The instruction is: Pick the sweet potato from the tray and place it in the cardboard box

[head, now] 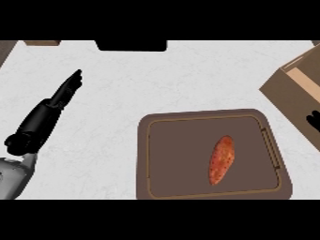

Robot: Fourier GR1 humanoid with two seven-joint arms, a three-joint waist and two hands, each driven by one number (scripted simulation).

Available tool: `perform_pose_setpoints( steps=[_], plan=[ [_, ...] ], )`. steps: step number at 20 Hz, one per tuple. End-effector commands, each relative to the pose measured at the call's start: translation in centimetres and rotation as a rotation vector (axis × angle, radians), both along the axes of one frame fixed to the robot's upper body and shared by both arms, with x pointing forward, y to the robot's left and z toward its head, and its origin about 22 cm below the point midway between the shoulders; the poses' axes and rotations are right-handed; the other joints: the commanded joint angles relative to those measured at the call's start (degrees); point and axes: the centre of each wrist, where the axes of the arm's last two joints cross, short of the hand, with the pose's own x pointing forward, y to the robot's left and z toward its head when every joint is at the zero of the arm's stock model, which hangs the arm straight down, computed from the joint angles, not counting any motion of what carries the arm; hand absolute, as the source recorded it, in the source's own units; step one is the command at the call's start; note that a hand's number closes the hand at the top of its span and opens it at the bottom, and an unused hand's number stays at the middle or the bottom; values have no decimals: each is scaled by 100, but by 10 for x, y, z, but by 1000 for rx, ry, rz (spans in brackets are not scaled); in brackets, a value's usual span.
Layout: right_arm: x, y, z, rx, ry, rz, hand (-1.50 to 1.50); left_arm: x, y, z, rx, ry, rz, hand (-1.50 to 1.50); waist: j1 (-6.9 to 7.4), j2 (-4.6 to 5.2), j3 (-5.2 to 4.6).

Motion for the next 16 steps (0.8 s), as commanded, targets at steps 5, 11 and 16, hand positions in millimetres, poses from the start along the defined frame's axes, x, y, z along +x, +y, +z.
perform_pose_setpoints(
  steps=[5,11,16],
  plan=[
    [-13,42,24,-215,194,-43,-150,18,-13,7,2,-1,-34,0,207,67,-5],
    [0,68,14,-228,297,-75,-150,15,-13,-1,-2,-13,-36,0,237,52,-3],
    [15,91,3,-211,342,-89,-150,5,-2,6,-8,6,-33,0,219,7,2]
  ],
)
